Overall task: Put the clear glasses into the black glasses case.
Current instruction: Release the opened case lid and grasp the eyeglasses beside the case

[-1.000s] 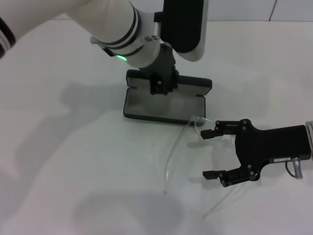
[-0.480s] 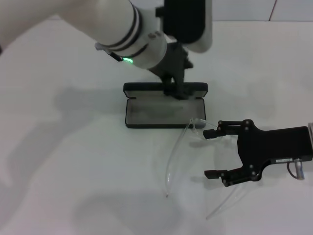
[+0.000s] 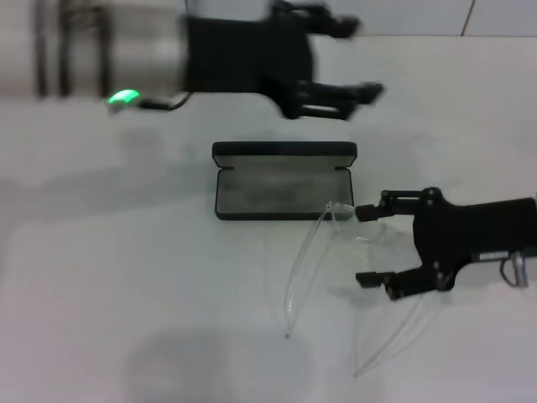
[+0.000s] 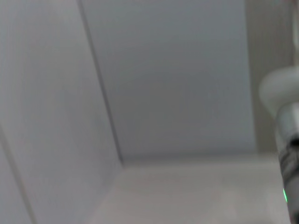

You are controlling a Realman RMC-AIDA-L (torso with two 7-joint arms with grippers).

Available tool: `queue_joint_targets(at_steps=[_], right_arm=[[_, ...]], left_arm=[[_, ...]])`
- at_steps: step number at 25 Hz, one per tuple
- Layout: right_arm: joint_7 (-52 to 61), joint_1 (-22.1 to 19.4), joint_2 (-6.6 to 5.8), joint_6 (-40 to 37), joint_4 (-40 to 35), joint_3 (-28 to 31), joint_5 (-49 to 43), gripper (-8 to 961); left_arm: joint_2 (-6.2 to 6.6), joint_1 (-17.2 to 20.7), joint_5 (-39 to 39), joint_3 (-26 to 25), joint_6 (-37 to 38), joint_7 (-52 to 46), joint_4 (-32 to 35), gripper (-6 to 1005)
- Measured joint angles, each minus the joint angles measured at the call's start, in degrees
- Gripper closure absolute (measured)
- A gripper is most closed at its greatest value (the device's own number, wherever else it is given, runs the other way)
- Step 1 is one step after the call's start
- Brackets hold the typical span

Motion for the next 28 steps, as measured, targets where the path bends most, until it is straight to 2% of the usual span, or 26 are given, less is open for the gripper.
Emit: queue_joint_targets(at_steps=[1,2,4,8,11,14,18,20,25,28], right_arm=[[2.9,-0.2,-0.03,0.3,-2.3,-0.2,-0.9,123],[7.5,-0.4,-0.03,0.6,-5.7,-0.4,-2.7,123],[15.8,-0.8,-0.07,0.9,-12.3,-0.5,-6.0,124],[31.5,-0.6,-0.07,0.0,-26.7,-1.5,-12.9,126],[42.2,1.2,-0.11,-1.0,-34.8,-3.4,-20.5,127],[52.0,4.8,-0.08,-2.2,-39.5,-6.4,-28.9,127],[63.4,10.3,-0.06,-4.4,-40.0,-11.8,-38.5,128],[67.0,11.8,0.05,-4.9,-39.6,-14.8,-41.8,128],[71.4,12.6,0.29,-3.8,-39.1,-22.7,-44.8,130],[72.5,12.6,0.43,-0.4,-37.7,-25.8,-44.8,130]], left_arm=[[-0.24,6.6,-9.5,-1.8,-0.6,8.9,-3.3,212],[-0.26,7.1,-10.8,-1.8,-0.8,10.1,-3.7,199],[-0.3,11.9,-18.7,-2.0,-1.2,18.5,-8.6,199],[-0.19,17.1,-31.3,-2.1,0.0,30.2,-17.9,200],[-0.3,18.4,-36.7,-2.1,0.6,36.6,-23.7,200],[-0.17,18.5,-39.3,-2.2,1.5,39.8,-28.6,200],[-0.12,17.9,-40.8,-2.3,2.1,42.2,-32.0,201],[-0.13,17.4,-41.0,-2.4,2.2,42.9,-32.6,201],[0.09,16.2,-41.0,-2.4,2.2,42.7,-33.2,202],[0.11,16.0,-40.8,-2.4,2.2,42.9,-33.3,202]])
